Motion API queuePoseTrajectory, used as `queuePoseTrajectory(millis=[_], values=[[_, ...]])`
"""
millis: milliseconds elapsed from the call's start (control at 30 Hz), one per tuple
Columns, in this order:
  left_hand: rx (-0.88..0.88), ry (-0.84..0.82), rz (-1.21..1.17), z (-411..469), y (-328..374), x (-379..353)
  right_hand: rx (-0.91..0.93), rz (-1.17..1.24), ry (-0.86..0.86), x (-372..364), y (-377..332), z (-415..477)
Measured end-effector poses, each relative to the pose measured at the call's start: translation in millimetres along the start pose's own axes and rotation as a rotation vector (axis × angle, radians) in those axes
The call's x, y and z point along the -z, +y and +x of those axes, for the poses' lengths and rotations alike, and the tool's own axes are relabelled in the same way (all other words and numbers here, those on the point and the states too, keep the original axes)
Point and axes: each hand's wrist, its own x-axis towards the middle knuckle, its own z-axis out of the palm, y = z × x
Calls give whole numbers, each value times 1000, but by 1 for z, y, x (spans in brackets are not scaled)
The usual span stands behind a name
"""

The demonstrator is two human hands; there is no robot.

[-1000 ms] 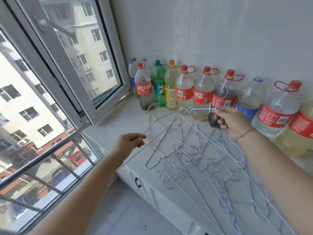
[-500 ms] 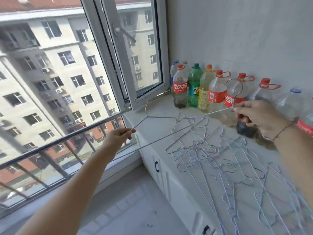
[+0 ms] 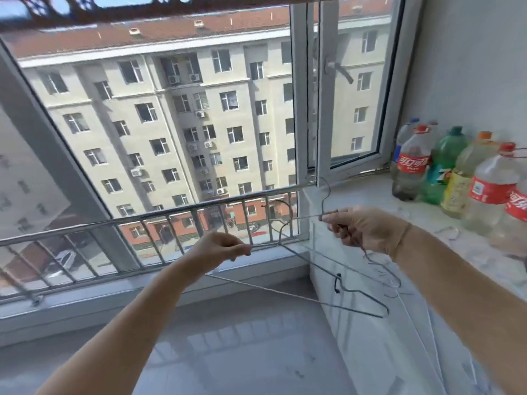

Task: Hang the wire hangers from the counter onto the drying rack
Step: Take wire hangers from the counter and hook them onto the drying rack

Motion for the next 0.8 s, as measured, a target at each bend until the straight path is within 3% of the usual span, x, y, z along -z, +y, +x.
queuePoseTrajectory(millis=[200, 467, 567, 633, 733, 800], values=[[59, 91, -63, -91, -38, 63, -176, -21, -411, -155, 14, 18], [158, 289, -18, -221, -113, 164, -272, 39, -577, -342, 33, 1], [120, 458, 68, -262, -144, 194, -269, 84, -613, -407, 42, -3], [102, 668, 147, -286, -161, 207, -263, 101, -634, -449, 49, -7], [118, 947, -1, -322, -170, 214, -251, 114, -668, -506, 59, -13], [196, 939, -209, -345, -172, 216, -226, 88, -691, -539, 66, -14]])
